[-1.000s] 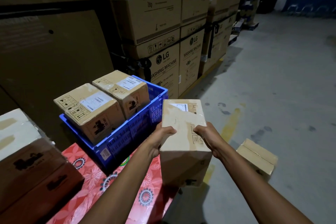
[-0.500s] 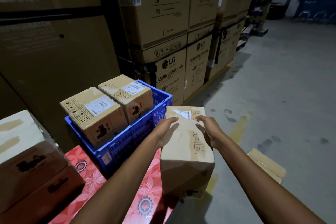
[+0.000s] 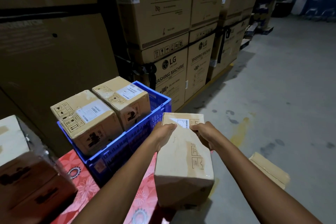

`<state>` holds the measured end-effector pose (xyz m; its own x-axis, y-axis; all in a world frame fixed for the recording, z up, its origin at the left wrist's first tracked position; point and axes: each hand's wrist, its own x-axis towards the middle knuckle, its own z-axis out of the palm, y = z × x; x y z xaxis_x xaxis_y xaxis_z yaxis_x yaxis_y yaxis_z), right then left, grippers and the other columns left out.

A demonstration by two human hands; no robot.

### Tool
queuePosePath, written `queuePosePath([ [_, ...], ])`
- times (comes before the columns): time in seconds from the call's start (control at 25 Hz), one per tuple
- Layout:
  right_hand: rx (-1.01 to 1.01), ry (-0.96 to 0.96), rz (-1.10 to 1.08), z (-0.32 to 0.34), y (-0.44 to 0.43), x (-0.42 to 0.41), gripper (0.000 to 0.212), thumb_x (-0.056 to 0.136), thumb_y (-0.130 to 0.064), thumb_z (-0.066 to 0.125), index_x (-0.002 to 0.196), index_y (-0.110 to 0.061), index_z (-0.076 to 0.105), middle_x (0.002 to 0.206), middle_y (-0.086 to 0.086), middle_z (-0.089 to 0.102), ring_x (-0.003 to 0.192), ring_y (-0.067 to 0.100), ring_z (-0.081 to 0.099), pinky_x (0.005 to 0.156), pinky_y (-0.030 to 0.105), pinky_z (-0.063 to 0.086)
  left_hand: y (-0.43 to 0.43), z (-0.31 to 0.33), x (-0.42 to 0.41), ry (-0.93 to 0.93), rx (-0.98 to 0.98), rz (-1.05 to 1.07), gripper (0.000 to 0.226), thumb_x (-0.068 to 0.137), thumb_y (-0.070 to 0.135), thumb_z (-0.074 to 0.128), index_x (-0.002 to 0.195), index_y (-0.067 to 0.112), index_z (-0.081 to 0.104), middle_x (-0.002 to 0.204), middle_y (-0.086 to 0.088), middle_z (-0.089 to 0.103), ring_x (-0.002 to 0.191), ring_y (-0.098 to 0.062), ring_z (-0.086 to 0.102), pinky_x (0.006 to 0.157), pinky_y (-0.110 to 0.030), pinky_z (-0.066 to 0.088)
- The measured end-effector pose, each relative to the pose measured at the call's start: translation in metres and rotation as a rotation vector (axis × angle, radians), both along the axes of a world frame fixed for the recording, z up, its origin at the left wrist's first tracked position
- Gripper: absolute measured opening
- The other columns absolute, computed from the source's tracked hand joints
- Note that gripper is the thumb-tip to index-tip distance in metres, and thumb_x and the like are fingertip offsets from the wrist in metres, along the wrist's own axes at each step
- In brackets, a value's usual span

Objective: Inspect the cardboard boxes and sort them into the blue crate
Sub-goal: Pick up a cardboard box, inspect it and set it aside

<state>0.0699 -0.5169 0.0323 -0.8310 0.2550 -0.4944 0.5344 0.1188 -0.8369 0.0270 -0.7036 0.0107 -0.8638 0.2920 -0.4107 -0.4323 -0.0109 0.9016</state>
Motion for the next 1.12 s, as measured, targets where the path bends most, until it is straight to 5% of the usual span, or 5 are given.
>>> queuePosePath([
  [0.28, 0.199, 0.143, -0.069, -0.007, -0.008, 0.031, 0.041, 0.097, -0.049, 0.060, 0.120, -0.015, 0.053, 0.108, 0.003, 0.070, 0.088, 0.019, 0.070, 0.063, 0.031, 0.050, -0.008, -0.005, 0.025, 0.213, -0.222, 0.063, 0.046, 0.089, 0.049, 0.066, 0.129, 0.028, 0.062, 0.115, 0.007, 0.074, 0.100, -0.013, 0.073, 0.080, -0.031, 0.059],
  [0.6, 0.257, 0.232, -0.048, 0.005, -0.041, 0.070, 0.038, 0.100, -0.055, 0.052, 0.120, -0.023, 0.056, 0.112, -0.001, 0.070, 0.097, 0.023, 0.070, 0.087, 0.043, 0.057, -0.044, -0.003, 0.069, 0.289, -0.132, 0.115, 0.049, 0.089, 0.056, 0.064, 0.131, 0.031, 0.061, 0.121, 0.002, 0.073, 0.104, -0.017, 0.073, 0.092, -0.044, 0.059],
  [0.88, 0.391, 0.435, -0.076, 0.008, -0.055, 0.119, 0.054, 0.094, -0.069, 0.049, 0.135, -0.035, 0.048, 0.112, -0.011, 0.065, 0.106, 0.022, 0.068, 0.095, 0.050, 0.054, -0.056, 0.017, 0.109, 0.371, 0.071, 0.063, 0.058, 0.101, 0.043, 0.057, 0.153, 0.044, 0.031, 0.139, 0.010, 0.056, 0.120, -0.010, 0.062, 0.092, -0.030, 0.055],
  [1.0, 0.286, 0.500, -0.182, 0.009, -0.058, 0.130, 0.056, 0.082, -0.085, 0.039, 0.120, -0.044, 0.036, 0.115, 0.001, 0.067, 0.098, 0.025, 0.069, 0.091, 0.052, 0.056, -0.058, 0.030, 0.110, 0.343, 0.149, 0.146, 0.025, 0.103, 0.042, 0.052, 0.126, 0.033, 0.050, 0.118, -0.001, 0.064, 0.097, -0.013, 0.067, 0.079, -0.032, 0.054],
  [1.12, 0.063, 0.506, -0.289, 0.010, -0.062, 0.140, 0.062, 0.084, -0.083, 0.036, 0.108, -0.027, 0.039, 0.105, 0.007, 0.062, 0.093, 0.023, 0.065, 0.085, 0.048, 0.054, -0.054, 0.030, 0.115, 0.251, 0.220, 0.204, 0.020, 0.103, 0.042, 0.050, 0.108, 0.022, 0.050, 0.099, -0.001, 0.062, 0.085, -0.011, 0.064, 0.081, -0.036, 0.053],
])
